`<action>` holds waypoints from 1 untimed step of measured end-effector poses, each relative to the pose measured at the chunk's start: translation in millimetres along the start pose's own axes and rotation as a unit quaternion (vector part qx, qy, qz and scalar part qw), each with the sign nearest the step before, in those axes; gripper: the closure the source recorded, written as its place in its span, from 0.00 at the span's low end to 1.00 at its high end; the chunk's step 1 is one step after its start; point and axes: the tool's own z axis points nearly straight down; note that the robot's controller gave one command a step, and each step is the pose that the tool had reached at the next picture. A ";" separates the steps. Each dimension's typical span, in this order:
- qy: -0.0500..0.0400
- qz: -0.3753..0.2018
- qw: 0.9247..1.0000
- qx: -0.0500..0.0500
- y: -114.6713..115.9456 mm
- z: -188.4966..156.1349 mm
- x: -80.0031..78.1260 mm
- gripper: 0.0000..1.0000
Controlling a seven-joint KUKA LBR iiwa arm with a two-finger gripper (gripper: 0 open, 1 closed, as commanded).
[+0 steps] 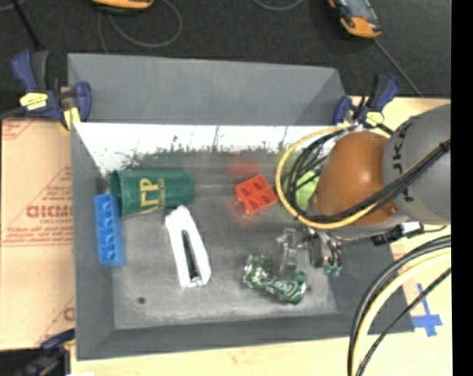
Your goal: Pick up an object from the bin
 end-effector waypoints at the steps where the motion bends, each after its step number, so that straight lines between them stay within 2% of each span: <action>1: 0.001 0.000 1.000 0.000 0.1 0.8 0.8 0.00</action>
Offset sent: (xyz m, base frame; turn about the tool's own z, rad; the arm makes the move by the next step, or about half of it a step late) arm 0.0000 0.0000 0.0000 0.0000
